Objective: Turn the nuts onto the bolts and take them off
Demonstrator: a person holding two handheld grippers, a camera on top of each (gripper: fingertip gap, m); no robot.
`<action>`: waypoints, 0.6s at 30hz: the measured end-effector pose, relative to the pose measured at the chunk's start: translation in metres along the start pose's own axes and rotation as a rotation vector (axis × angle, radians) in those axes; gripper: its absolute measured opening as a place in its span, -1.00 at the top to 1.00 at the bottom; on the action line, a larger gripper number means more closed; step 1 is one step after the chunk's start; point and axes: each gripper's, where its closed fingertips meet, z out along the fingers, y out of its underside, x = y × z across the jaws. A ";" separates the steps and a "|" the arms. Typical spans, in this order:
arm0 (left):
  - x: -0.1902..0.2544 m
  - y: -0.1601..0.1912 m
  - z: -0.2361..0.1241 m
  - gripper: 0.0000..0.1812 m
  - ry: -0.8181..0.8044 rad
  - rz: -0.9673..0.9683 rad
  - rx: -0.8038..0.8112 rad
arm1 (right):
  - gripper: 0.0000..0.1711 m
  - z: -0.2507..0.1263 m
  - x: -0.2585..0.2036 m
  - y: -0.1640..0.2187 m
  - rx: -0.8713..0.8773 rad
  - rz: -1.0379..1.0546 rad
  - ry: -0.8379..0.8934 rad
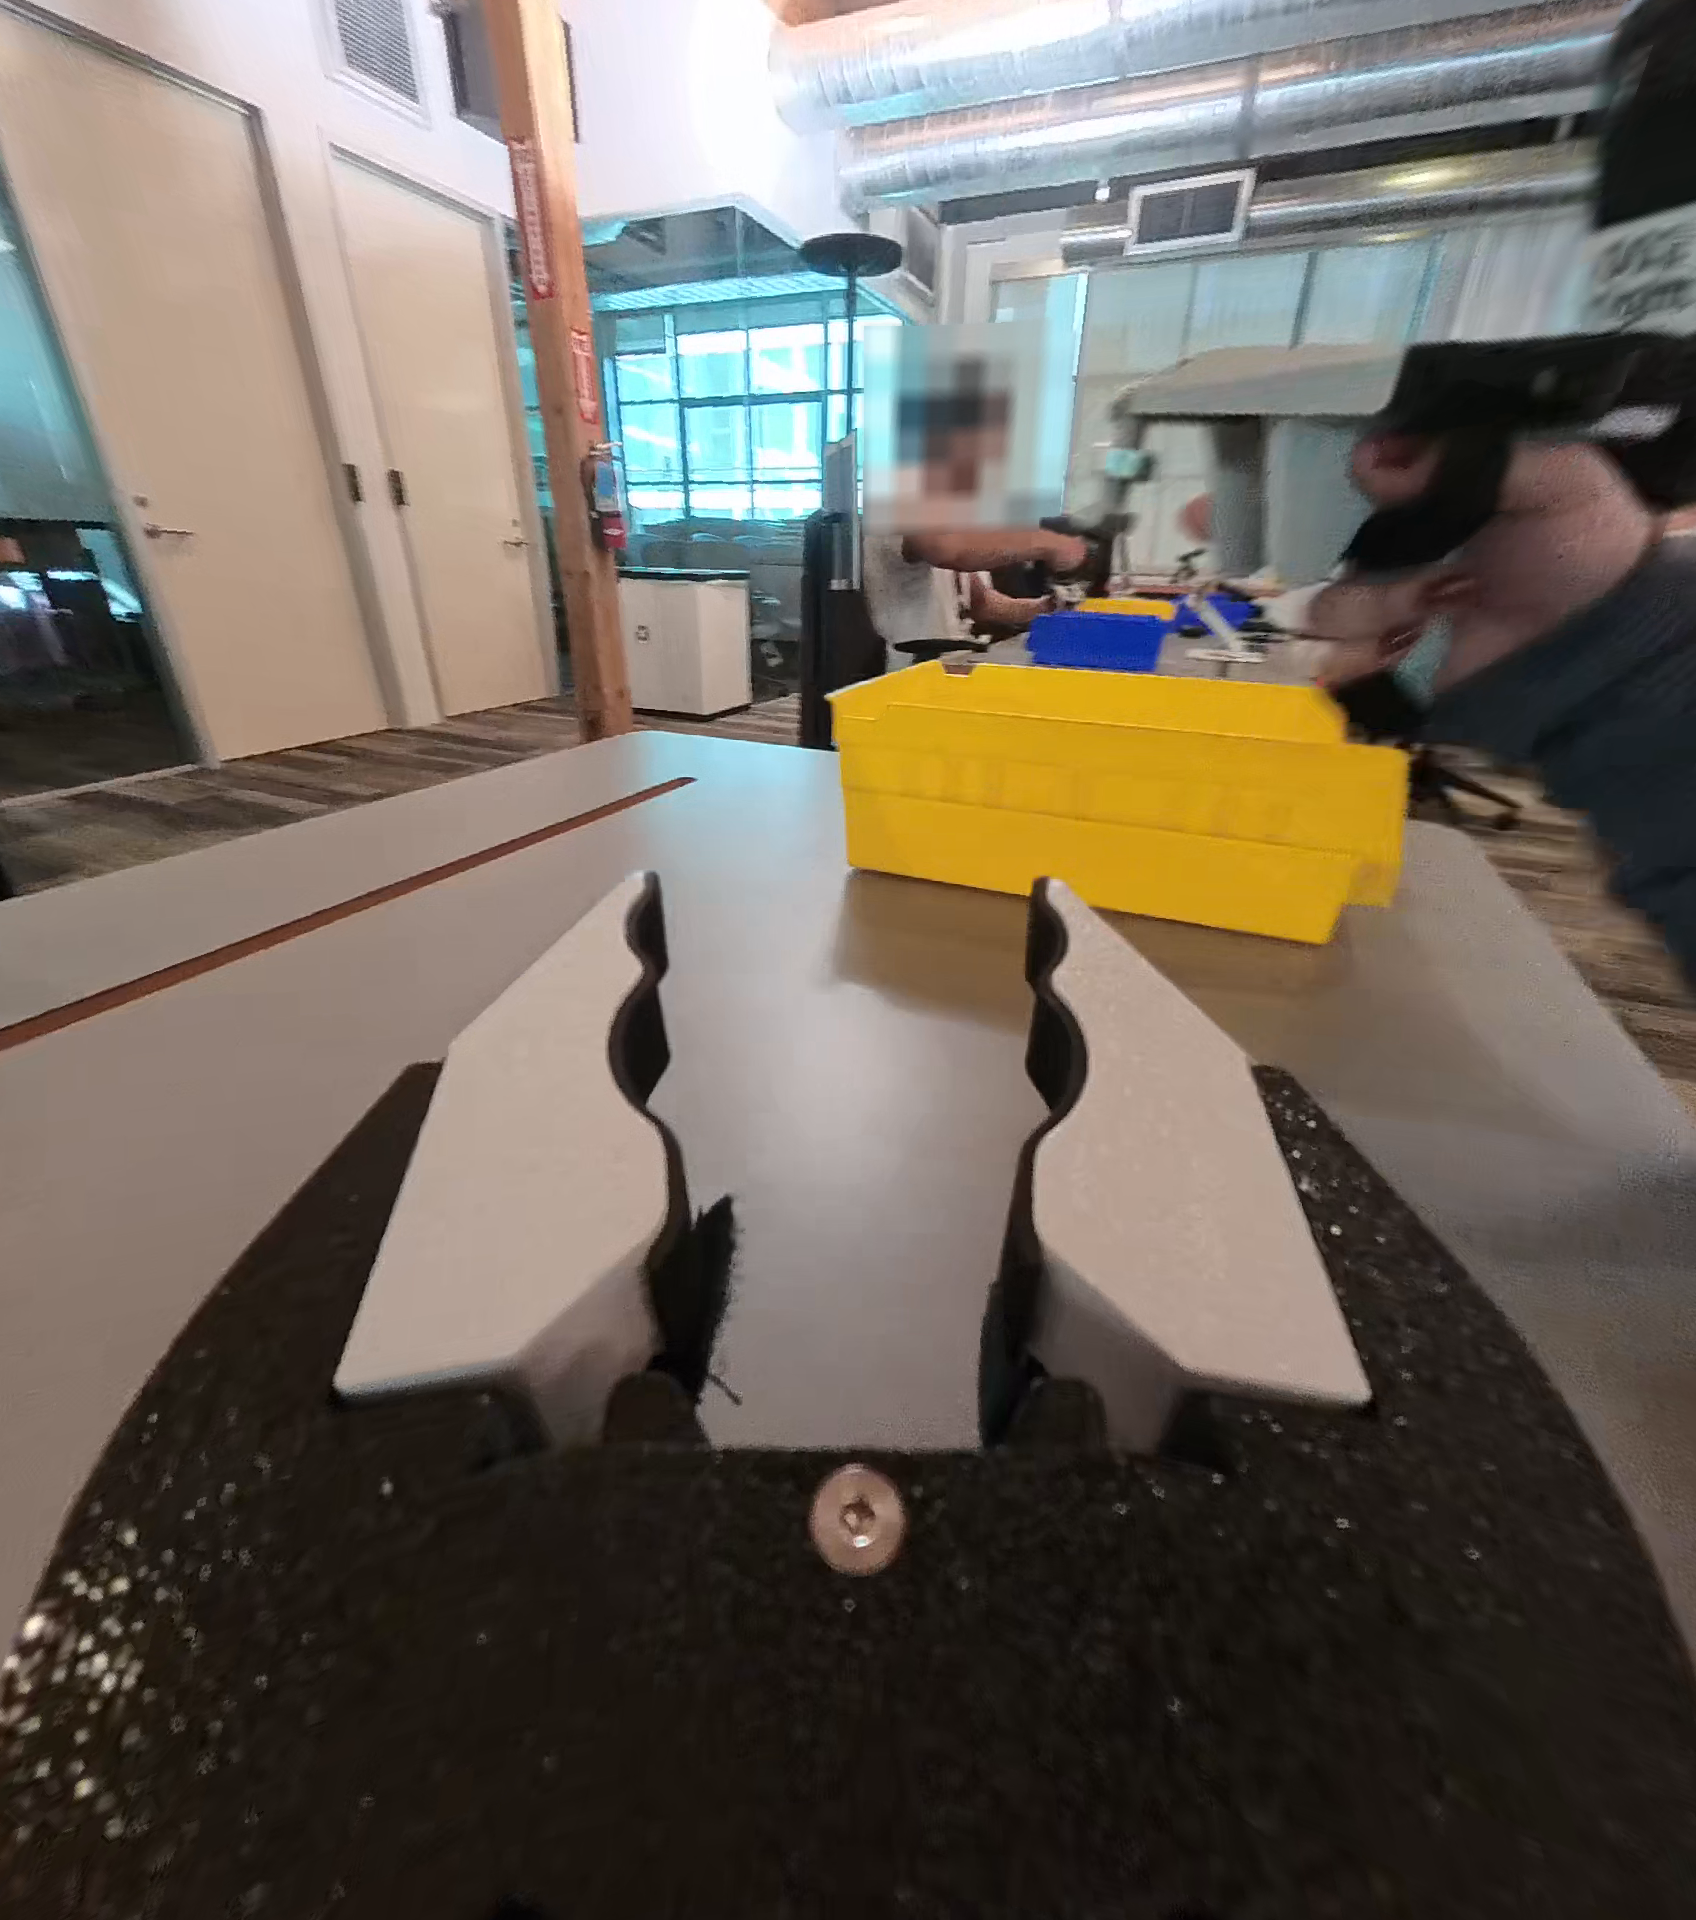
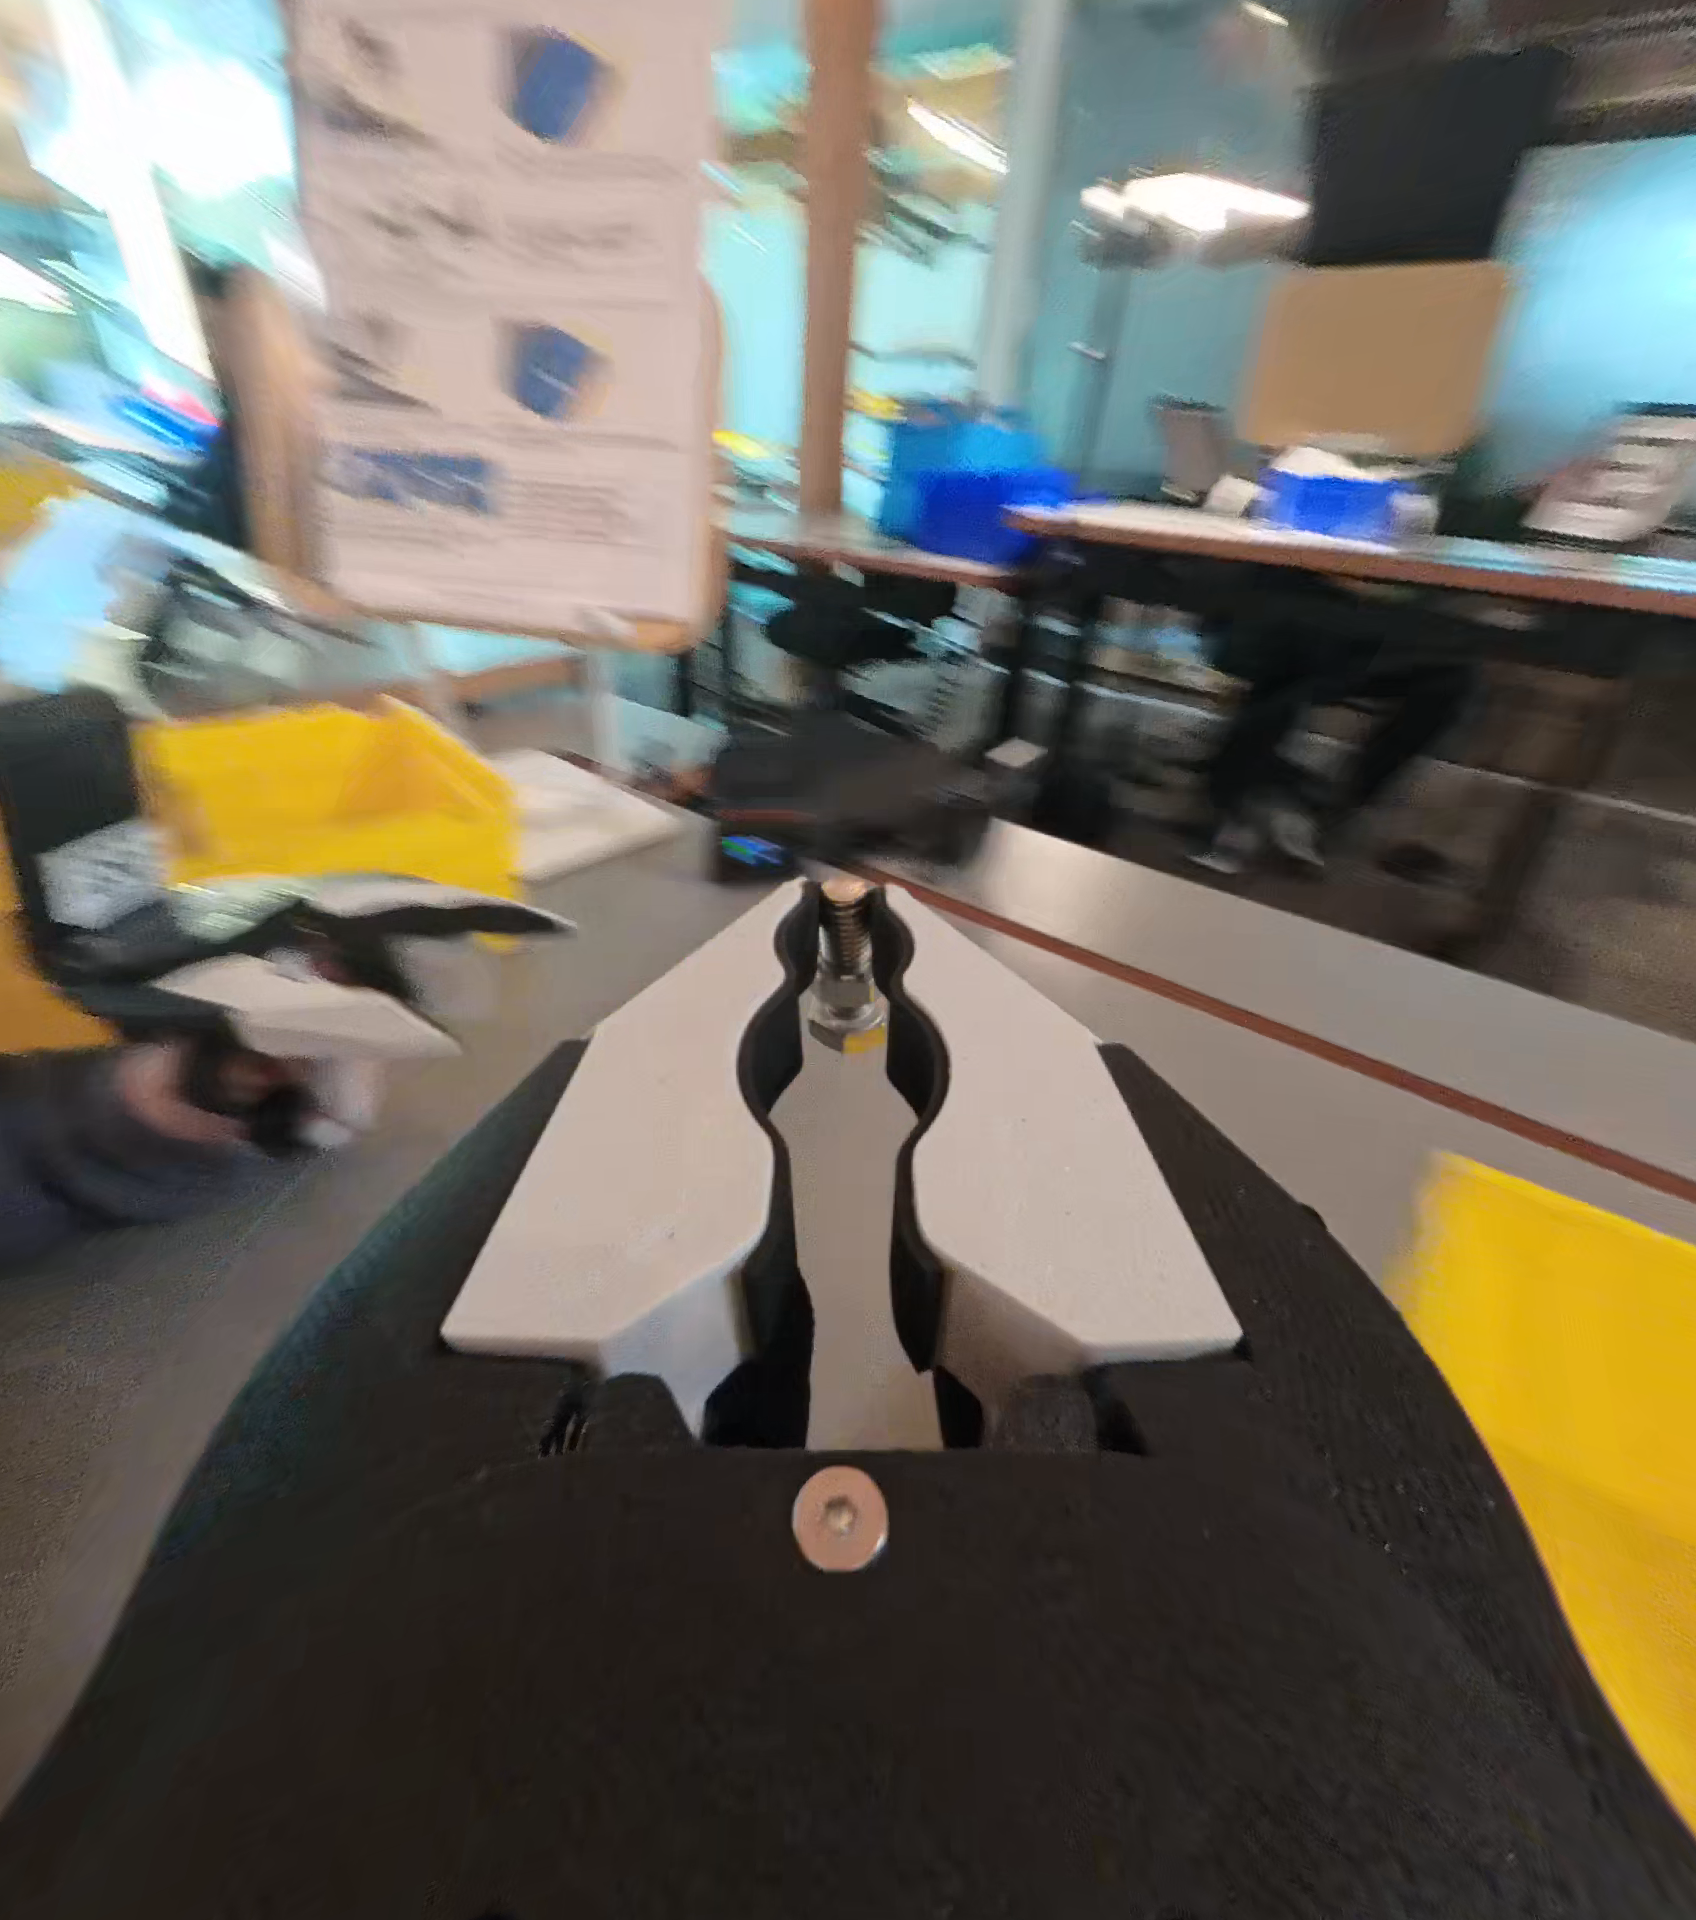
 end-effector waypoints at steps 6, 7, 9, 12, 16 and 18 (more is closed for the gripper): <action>-0.013 0.002 0.000 0.26 -0.079 -0.015 -0.001 | 0.91 -0.131 0.142 0.072 -0.649 0.030 0.491; -0.013 0.002 0.001 0.26 -0.078 -0.020 -0.001 | 0.91 -0.148 0.157 0.094 -0.786 0.065 0.524; -0.011 0.003 0.002 0.26 -0.076 -0.017 -0.009 | 0.91 -0.178 0.181 0.136 -1.047 0.114 0.561; -0.008 0.003 0.003 0.26 -0.071 -0.003 -0.015 | 0.91 -0.198 0.200 0.180 -1.280 0.165 0.527; -0.007 0.004 0.003 0.27 -0.067 -0.004 -0.020 | 0.91 -0.199 0.209 0.213 -1.375 0.246 0.476; -0.007 0.004 0.002 0.27 -0.065 -0.024 -0.012 | 0.90 -0.197 0.210 0.223 -1.388 0.269 0.474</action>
